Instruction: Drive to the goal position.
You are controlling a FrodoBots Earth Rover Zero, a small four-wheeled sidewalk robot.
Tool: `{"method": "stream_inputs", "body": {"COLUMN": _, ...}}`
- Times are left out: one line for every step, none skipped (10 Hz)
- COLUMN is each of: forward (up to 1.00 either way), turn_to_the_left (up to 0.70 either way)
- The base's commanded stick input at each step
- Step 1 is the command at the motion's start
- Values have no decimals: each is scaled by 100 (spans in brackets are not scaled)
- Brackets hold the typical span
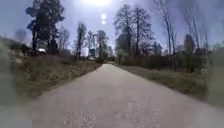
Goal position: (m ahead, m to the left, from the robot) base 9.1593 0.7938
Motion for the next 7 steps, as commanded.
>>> {"method": "stream_inputs", "body": {"forward": 70, "turn_to_the_left": 0}}
{"method": "stream_inputs", "body": {"forward": 70, "turn_to_the_left": 0}}
{"method": "stream_inputs", "body": {"forward": 70, "turn_to_the_left": 0}}
{"method": "stream_inputs", "body": {"forward": 70, "turn_to_the_left": 0}}
{"method": "stream_inputs", "body": {"forward": 70, "turn_to_the_left": 0}}
{"method": "stream_inputs", "body": {"forward": 70, "turn_to_the_left": 0}}
{"method": "stream_inputs", "body": {"forward": 70, "turn_to_the_left": 0}}
